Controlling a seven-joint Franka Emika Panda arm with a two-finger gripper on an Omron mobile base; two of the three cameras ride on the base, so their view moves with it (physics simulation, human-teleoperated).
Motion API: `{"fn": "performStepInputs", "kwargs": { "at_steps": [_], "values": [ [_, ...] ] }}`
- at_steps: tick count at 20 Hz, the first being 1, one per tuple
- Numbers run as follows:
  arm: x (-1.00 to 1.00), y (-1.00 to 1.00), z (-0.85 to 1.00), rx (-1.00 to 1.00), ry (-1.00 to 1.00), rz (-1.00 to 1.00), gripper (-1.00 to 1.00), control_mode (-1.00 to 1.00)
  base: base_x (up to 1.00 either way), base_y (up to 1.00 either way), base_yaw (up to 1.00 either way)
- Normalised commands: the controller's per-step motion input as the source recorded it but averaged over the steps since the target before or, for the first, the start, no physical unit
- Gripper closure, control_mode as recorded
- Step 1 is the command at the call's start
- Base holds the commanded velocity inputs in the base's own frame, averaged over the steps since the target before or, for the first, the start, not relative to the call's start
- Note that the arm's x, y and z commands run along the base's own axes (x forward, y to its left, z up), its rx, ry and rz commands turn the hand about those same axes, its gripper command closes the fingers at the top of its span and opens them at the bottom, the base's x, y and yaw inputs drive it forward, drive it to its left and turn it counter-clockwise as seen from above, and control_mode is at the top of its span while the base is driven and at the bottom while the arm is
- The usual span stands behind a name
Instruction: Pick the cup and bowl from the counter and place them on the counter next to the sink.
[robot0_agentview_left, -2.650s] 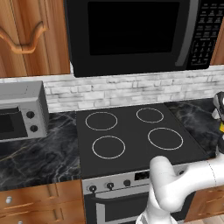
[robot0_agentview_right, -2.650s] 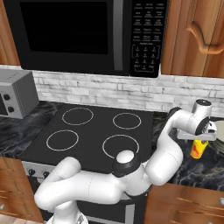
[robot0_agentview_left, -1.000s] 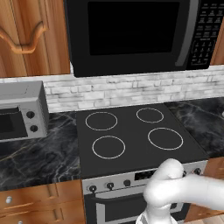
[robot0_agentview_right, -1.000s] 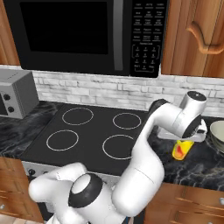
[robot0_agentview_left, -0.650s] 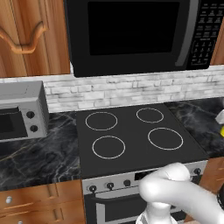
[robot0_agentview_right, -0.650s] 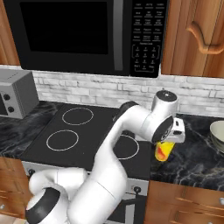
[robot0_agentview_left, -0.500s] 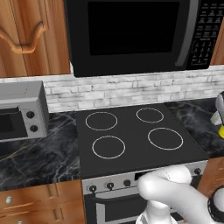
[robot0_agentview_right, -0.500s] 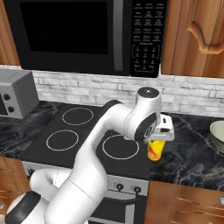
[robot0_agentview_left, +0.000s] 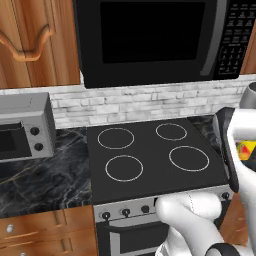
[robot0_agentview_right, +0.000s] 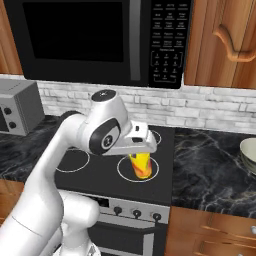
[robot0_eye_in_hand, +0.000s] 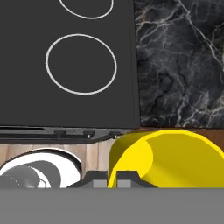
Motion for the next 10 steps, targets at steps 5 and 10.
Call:
{"fn": "performStepInputs", "kwargs": {
  "at_steps": [5, 10],
  "values": [
    [-0.33, 1.00, 0.11, 0.00, -0.01, 0.00, 1.00, -1.00, 0.00, 0.00, 0.00],
    [-0.07, 0.90, 0.15, 0.03, -0.06, 0.00, 1.00, -1.00, 0.00, 0.00, 0.00]
  ]
}}
